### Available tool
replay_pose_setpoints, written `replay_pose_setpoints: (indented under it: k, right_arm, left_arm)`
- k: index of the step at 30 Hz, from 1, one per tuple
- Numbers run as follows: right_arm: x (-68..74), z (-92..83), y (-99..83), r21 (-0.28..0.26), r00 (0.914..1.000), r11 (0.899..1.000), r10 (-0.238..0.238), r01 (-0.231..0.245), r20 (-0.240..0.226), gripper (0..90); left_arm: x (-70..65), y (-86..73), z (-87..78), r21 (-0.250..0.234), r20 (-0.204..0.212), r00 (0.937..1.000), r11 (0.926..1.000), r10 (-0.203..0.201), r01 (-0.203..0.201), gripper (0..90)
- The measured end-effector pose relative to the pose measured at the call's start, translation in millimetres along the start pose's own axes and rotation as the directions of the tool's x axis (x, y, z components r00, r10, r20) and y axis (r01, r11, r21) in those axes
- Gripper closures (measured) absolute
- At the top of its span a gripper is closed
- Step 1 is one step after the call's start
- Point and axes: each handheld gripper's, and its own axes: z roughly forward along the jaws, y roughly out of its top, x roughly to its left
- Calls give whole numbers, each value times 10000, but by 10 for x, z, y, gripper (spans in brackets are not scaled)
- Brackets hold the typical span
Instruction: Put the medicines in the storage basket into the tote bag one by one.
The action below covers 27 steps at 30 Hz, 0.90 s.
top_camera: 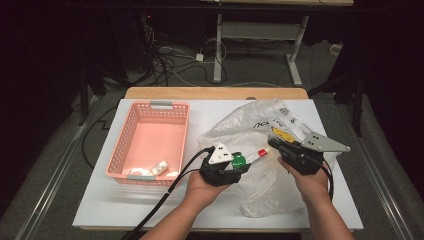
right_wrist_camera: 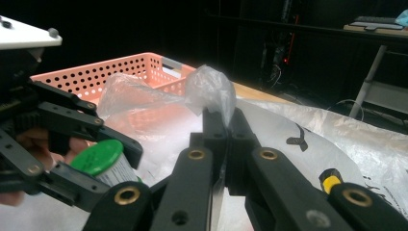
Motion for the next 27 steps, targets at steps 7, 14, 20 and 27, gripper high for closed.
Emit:
replay_pose_setpoints:
  k: [7,14,20,27]
  right_arm:
    - [-4,-4,4,-5,10000,10000,33,-33,-2,900]
    - [-10,-9,13,-92,10000,10000,10,-11,-22,900]
    - [-10,-12,14,-99,10000,9999,29,-29,-21,900]
    - [-13,-20,18,-136,9999,9998,121,-122,-5,900]
  left_arm:
    - [-9,25,147,34,40,10000,10000,5,-5,498]
    - [2,51,280,76,65,10000,10000,-65,65,498]
    - [-1,56,400,130,49,10000,9999,-50,49,498]
    - [-12,67,550,290,36,10000,9996,35,-36,498]
